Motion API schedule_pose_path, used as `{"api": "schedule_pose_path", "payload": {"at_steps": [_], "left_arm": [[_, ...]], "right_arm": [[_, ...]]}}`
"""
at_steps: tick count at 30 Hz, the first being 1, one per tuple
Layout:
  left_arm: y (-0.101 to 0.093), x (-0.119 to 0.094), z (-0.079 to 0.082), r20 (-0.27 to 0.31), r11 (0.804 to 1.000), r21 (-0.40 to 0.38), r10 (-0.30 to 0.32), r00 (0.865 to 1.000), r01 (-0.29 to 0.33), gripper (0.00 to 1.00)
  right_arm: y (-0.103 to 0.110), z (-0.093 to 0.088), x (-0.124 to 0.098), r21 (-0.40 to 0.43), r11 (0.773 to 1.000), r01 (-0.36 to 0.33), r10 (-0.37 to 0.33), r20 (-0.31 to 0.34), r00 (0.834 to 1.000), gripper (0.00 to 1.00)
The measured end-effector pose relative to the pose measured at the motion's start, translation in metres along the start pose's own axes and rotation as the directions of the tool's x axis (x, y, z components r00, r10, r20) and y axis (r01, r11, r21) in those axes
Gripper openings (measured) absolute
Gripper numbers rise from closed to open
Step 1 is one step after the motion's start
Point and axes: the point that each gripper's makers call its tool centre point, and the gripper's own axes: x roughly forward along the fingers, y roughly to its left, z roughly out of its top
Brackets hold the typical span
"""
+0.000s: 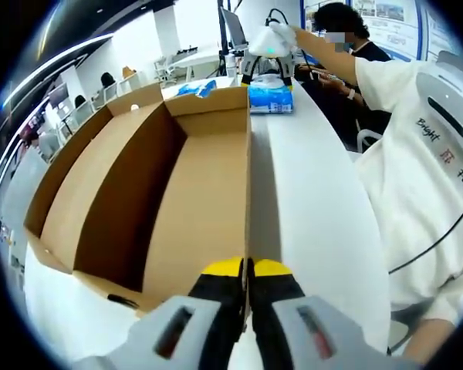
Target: Operate the shoe box by opening the lid, removing the specified soft item, and placing it in the target area until the item is outside and the box remains undamaged.
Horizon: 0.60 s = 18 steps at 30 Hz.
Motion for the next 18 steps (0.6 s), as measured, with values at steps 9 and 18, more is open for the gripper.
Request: {"api": "schedule_pose_path", "payload": {"at_steps": [9, 18], "left_arm": [[0.0006, 0.0001, 0.0002, 0.000, 1.000, -0.001, -0.001, 1.000, 0.001, 0.01], [0.0009, -0.0002, 0.0005, 0.003, 1.000, 0.000, 0.002, 1.000, -0.002, 0.01]], "right_arm": [[-0.0021, 0.0005, 0.0018, -0.016, 1.000, -0.008, 0.008, 0.001, 1.000, 0.64], [-0.0055, -0.0010, 0.0033, -0.034, 0.999, -0.015, 0.015, 0.001, 1.000, 0.65]]}}
